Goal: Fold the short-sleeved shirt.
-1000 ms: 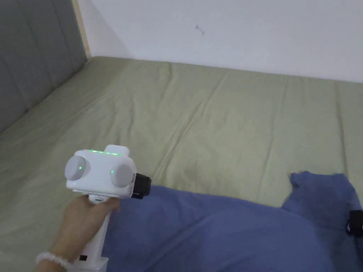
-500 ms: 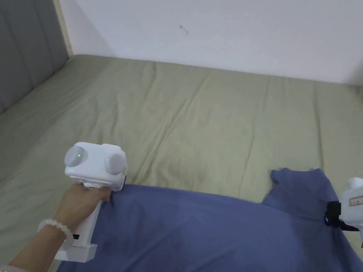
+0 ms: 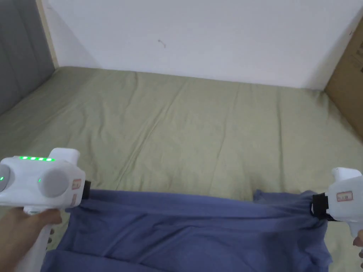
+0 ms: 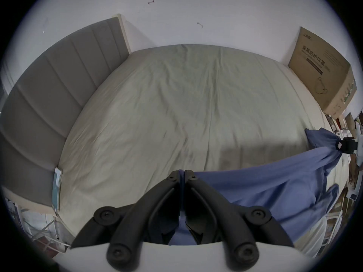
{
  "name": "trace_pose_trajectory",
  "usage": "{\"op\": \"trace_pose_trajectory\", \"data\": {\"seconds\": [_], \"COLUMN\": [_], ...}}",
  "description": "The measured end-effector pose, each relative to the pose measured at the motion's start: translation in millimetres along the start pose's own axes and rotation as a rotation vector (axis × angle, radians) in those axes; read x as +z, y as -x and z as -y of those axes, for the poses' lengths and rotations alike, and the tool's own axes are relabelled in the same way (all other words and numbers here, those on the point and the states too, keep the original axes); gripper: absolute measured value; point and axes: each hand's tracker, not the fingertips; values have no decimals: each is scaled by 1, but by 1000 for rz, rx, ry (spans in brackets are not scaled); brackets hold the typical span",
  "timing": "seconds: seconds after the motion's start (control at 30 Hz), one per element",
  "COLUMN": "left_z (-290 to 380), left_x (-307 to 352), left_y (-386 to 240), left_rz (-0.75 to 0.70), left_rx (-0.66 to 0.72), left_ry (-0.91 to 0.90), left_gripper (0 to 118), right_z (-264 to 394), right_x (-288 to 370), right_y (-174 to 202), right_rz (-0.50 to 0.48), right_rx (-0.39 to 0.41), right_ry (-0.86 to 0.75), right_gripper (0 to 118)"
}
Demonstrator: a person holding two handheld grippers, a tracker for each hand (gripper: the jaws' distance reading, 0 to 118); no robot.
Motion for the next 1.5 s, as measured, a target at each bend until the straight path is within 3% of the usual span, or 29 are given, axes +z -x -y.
{"op": "trace_pose_trajectory", "data": {"seconds": [0.13,0.23,0.33,0.47,0.5,0.57,0.6,0.63,0.67,0.77,0.83,0.87,0.9,0.93,0.97,1.0,1.13,1.2,1.23,1.27,1.3,1.33,1.37,1.5], "left_z": [50,84,113,132,134,135,130,126,122,108,104,104,103,103,105,107,114,108,107,105,104,104,107,112], "left_x": [33,38,32,13,16,20,23,25,28,39,46,49,51,49,47,44,47,47,45,43,41,38,36,23], "left_y": [16,28,32,27,23,19,18,16,14,-1,-13,-16,-20,-22,-24,-27,-25,-19,-12,-8,-3,2,8,43], "left_rz": [65,36,7,-9,-16,-20,-16,-18,-20,-42,-29,-20,-11,0,-1,-22,-19,-11,-9,-11,-23,-31,-26,109], "left_rx": [35,39,22,-23,-22,-27,-25,-11,-6,-47,-106,-102,-97,-95,-94,-96,-97,-89,-80,-77,-66,-51,-39,116], "left_ry": [22,50,104,173,160,157,161,160,154,113,83,72,55,57,61,69,24,33,39,49,60,65,75,123], "left_gripper": [3,3,3,4,16,53,79,94,101,100,97,84,54,23,2,1,0,0,13,40,83,103,108,107], "right_z": [59,108,151,181,181,178,175,170,165,154,154,156,158,162,164,167,174,172,170,169,168,167,166,164], "right_x": [43,59,54,38,40,45,51,53,57,68,73,74,73,69,65,59,43,40,39,38,38,37,35,26], "right_y": [-4,-8,-10,1,7,15,20,19,23,41,58,66,76,84,90,95,107,112,115,116,119,120,120,122], "right_rz": [-13,-18,-35,1,23,45,45,37,34,28,8,2,3,-3,-18,-51,-128,-119,-107,-96,-96,-100,-107,-147], "right_rx": [14,19,-16,6,17,24,35,45,53,74,83,98,106,105,106,102,22,31,43,60,72,71,69,44], "right_ry": [4,25,87,94,86,80,55,31,19,-42,-92,-104,-111,-118,-118,-104,-65,-60,-61,-62,-60,-59,-53,-21], "right_gripper": [5,5,5,10,29,66,72,72,72,72,63,50,23,9,8,1,1,1,1,1,1,1,1,1]}}
